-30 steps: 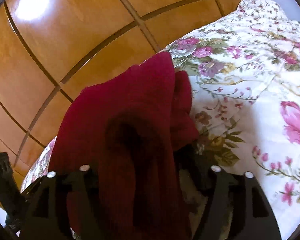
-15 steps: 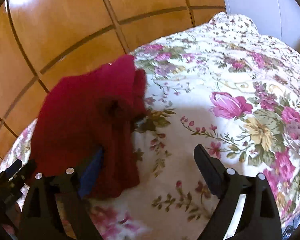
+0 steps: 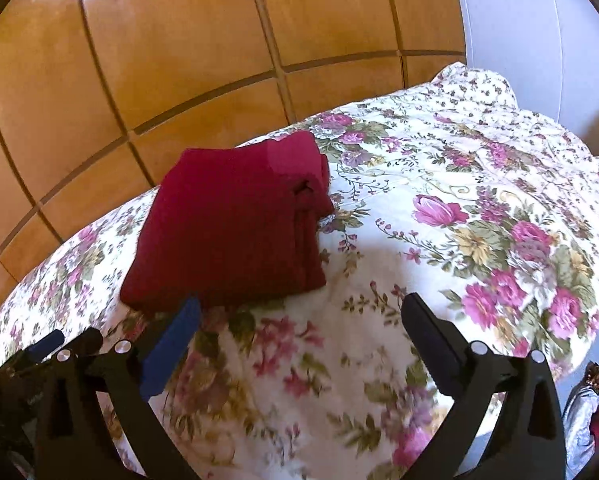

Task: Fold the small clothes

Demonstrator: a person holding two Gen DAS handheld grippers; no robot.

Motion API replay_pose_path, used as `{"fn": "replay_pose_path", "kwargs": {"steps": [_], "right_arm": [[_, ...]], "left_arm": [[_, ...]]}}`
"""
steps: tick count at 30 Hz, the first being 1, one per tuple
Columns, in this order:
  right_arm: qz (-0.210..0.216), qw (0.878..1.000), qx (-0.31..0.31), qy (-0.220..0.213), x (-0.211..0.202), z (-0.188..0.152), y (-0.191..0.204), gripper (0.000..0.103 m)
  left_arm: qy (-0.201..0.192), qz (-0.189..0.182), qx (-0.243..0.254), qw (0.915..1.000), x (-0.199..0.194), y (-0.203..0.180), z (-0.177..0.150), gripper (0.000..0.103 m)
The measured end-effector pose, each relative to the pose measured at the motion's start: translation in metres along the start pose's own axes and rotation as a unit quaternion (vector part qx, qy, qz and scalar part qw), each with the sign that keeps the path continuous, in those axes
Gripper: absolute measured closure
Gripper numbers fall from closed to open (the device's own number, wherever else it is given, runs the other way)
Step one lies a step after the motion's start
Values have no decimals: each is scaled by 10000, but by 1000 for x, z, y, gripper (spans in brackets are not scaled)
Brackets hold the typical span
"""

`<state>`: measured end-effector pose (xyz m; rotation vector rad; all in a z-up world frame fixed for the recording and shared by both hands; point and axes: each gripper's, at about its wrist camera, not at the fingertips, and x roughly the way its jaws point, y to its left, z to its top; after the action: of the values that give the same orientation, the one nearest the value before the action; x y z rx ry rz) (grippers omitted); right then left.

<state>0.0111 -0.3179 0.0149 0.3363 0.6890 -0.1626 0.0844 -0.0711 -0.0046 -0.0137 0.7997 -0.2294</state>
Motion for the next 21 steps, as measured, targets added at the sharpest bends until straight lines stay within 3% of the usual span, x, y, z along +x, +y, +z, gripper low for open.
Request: {"fn": "replay_pose_path", "kwargs": {"steps": [5,21], "right_arm": [[-30,9999,-123,-21,-18,-12,7,2],[-232,9991,-352,-25,-42,-43,12,2]], "left_arm": [[-344,784,190,9962,-25,-5,-9,4],[-446,760,55,9961,-55,-3,-24,4]]}}
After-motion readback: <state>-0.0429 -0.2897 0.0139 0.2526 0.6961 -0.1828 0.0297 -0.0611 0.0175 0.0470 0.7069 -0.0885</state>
